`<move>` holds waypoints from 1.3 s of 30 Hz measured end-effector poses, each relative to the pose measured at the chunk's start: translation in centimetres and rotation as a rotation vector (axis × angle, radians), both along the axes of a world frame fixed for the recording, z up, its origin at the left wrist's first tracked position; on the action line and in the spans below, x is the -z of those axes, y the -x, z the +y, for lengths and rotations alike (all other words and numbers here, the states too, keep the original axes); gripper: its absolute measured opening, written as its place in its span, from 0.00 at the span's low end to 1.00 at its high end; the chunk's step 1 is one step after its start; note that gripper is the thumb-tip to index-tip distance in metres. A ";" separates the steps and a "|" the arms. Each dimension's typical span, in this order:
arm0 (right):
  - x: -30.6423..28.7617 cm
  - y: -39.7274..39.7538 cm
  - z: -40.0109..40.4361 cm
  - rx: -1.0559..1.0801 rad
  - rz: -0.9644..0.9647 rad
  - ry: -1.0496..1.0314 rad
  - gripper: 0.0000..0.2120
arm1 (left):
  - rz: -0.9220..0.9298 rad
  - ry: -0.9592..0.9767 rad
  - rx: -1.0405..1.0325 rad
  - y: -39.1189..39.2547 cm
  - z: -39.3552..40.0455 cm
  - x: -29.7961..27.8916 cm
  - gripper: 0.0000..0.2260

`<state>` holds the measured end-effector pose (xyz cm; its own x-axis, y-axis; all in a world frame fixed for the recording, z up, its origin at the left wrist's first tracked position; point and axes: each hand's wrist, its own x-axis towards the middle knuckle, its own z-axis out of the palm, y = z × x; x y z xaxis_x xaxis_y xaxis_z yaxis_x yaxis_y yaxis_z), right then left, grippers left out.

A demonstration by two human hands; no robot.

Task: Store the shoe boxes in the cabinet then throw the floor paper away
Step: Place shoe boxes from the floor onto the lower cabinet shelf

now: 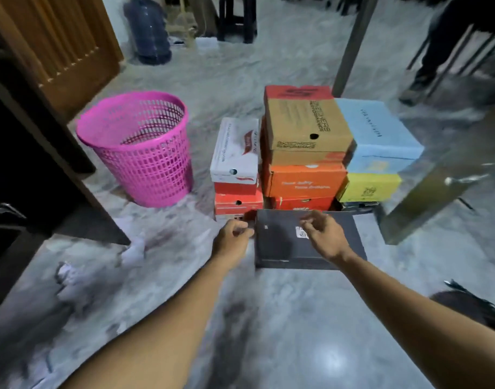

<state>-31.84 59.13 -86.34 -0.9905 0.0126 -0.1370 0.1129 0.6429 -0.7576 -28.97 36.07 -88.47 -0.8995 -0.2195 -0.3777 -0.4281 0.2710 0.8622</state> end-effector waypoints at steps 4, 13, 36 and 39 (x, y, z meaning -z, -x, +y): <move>5.1 0.5 7.7 0.353 -0.041 -0.038 0.20 | -0.136 0.068 0.078 1.7 3.8 4.8 0.15; 12.2 2.9 11.3 0.535 -0.276 0.108 0.34 | -0.228 -0.071 0.083 4.0 5.7 12.7 0.29; -2.0 -7.2 -9.9 -0.019 -0.417 0.459 0.32 | 0.010 0.220 -0.419 -13.0 -19.4 -3.5 0.30; -4.4 -8.1 -14.6 -0.126 -0.406 0.474 0.34 | 0.036 0.216 -0.530 -16.4 -23.0 -5.5 0.28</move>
<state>-23.74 44.55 -81.90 -0.8486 -0.2547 -0.4638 0.3962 0.2751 -0.8760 -12.56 13.03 -82.96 -0.6569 -0.7130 -0.2453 -0.5247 0.1986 0.8278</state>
